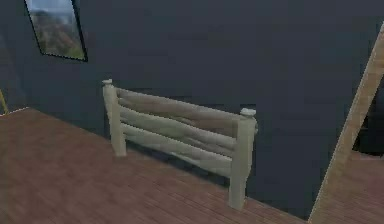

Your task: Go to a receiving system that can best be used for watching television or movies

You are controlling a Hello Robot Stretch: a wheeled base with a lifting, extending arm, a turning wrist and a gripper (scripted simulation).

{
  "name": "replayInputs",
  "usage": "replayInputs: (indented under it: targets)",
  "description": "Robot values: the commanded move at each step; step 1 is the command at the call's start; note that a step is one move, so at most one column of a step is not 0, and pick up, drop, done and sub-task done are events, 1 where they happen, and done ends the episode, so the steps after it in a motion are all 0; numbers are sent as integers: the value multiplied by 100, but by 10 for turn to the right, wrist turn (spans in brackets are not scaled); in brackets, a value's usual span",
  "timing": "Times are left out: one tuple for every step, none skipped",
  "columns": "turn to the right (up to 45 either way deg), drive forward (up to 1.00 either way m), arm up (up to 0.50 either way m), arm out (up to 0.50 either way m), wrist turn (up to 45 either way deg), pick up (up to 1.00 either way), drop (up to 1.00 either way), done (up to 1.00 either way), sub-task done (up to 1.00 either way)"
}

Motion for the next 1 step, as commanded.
replayInputs:
  targets:
    - [450,0,0,0,0,0,0,0,0]
